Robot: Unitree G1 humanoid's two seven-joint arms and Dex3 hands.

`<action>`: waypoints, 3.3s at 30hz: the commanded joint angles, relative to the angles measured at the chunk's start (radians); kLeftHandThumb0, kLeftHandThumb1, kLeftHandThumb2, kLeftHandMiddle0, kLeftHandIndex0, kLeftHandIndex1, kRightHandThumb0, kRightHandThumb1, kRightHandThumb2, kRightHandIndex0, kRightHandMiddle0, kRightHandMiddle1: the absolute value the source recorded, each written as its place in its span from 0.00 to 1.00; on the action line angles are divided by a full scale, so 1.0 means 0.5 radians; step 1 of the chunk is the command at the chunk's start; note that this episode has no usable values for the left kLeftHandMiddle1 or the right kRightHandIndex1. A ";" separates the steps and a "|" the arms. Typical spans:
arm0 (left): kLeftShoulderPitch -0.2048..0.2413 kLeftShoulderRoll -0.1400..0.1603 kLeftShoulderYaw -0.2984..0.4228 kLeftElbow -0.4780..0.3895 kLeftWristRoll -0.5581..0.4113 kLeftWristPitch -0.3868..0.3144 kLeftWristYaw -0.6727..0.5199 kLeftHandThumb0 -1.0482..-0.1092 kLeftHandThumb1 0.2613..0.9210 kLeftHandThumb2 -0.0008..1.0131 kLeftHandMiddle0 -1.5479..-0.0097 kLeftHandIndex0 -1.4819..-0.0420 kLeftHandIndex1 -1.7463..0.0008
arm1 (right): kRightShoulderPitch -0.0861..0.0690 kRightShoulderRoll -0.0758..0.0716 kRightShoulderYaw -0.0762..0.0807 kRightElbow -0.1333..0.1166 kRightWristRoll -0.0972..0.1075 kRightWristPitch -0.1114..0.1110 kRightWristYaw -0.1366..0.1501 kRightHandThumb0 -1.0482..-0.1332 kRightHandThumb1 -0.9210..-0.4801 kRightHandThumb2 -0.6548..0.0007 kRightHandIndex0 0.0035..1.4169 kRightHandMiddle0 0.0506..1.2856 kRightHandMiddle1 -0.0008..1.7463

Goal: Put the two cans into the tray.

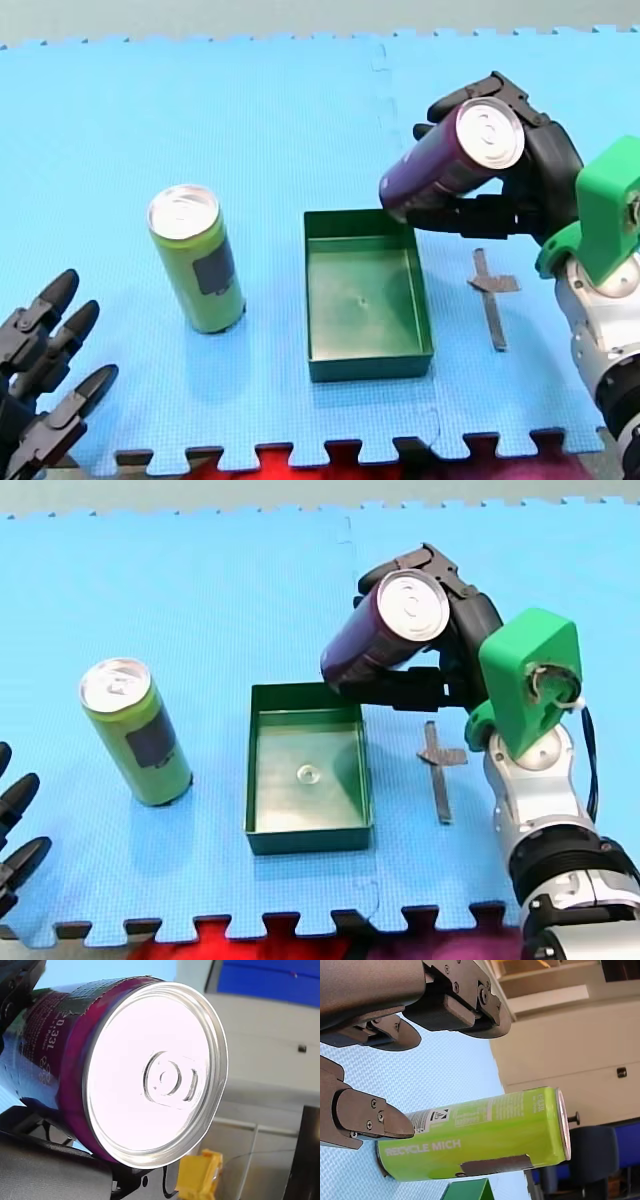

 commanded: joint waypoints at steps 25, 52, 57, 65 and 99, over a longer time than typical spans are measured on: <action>0.016 -0.003 -0.012 -0.055 0.025 0.010 0.042 0.00 1.00 0.12 0.70 0.70 1.00 | -0.166 0.025 0.109 0.193 -0.144 0.119 -0.024 0.89 0.26 1.00 0.65 0.41 1.00; 0.042 -0.017 -0.025 -0.080 0.063 -0.011 0.097 0.00 1.00 0.13 0.70 0.70 1.00 | -0.334 -0.006 -0.016 0.232 0.024 0.649 0.352 0.94 0.29 1.00 0.65 0.41 1.00; 0.052 -0.022 -0.027 -0.090 0.066 -0.018 0.103 0.00 1.00 0.12 0.70 0.70 1.00 | -0.341 -0.004 -0.018 0.234 0.017 0.650 0.345 0.95 0.29 1.00 0.65 0.41 1.00; 0.075 -0.031 -0.030 -0.120 0.060 -0.018 0.103 0.00 1.00 0.13 0.70 0.70 1.00 | -0.318 -0.053 0.165 0.216 -0.236 0.386 0.132 0.96 0.28 1.00 0.65 0.40 1.00; 0.088 -0.054 -0.031 -0.148 -0.034 0.000 0.008 0.00 1.00 0.15 0.72 0.72 1.00 | -0.353 -0.056 0.245 0.320 -0.349 0.184 -0.029 0.90 0.25 0.99 0.63 0.40 1.00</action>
